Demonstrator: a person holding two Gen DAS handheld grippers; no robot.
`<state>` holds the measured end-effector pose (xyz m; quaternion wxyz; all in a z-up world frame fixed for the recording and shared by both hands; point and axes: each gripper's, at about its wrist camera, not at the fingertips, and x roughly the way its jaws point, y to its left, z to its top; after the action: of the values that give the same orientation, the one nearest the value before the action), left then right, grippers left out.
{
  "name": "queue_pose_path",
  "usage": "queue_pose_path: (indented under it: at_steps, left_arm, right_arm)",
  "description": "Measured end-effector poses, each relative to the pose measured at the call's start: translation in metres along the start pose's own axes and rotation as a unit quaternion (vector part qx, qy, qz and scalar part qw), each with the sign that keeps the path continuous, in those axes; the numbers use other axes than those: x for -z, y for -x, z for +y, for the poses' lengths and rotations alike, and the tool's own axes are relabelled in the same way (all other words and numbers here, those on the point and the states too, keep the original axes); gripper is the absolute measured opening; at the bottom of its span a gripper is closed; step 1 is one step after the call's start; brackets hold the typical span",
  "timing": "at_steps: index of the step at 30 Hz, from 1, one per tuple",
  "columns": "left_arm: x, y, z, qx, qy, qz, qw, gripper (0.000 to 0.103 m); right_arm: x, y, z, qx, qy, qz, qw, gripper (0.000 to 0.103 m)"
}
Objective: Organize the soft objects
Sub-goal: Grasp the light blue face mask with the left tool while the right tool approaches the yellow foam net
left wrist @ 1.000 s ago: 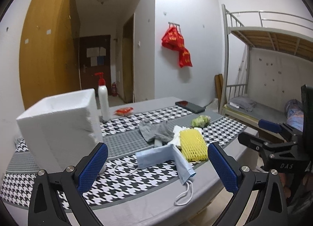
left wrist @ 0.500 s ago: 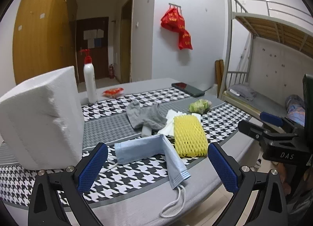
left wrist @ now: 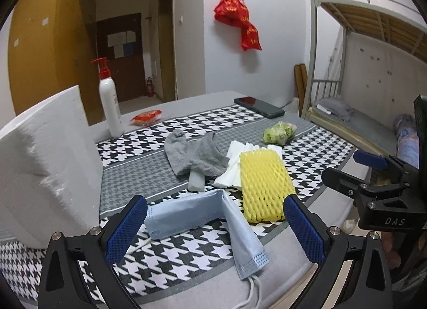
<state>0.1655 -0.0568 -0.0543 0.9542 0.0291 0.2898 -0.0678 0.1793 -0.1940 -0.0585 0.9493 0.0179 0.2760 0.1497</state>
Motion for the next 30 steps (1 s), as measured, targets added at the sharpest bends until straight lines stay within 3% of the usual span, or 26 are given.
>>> queue_pose_path:
  at_steps: [4, 18, 24, 30]
  left_arm:
    - [-0.004, -0.011, 0.000, -0.005, -0.024, 0.013, 0.9996, 0.102]
    - [-0.011, -0.043, 0.008, 0.027, -0.061, 0.051, 0.9965, 0.102]
    - [-0.004, -0.056, 0.015, 0.027, -0.067, 0.092, 0.9931, 0.080]
    - [0.001, -0.057, 0.023, 0.033, -0.059, 0.107, 0.9919, 0.059]
  right_arm:
    - [0.002, -0.007, -0.001, -0.002, -0.001, 0.010, 1.000, 0.102]
    - [-0.002, -0.029, 0.002, -0.007, 0.010, 0.036, 0.999, 0.102]
    - [-0.002, -0.038, 0.004, -0.008, 0.015, 0.046, 0.999, 0.102]
    - [-0.002, -0.047, 0.007, -0.013, 0.018, 0.054, 0.998, 0.102]
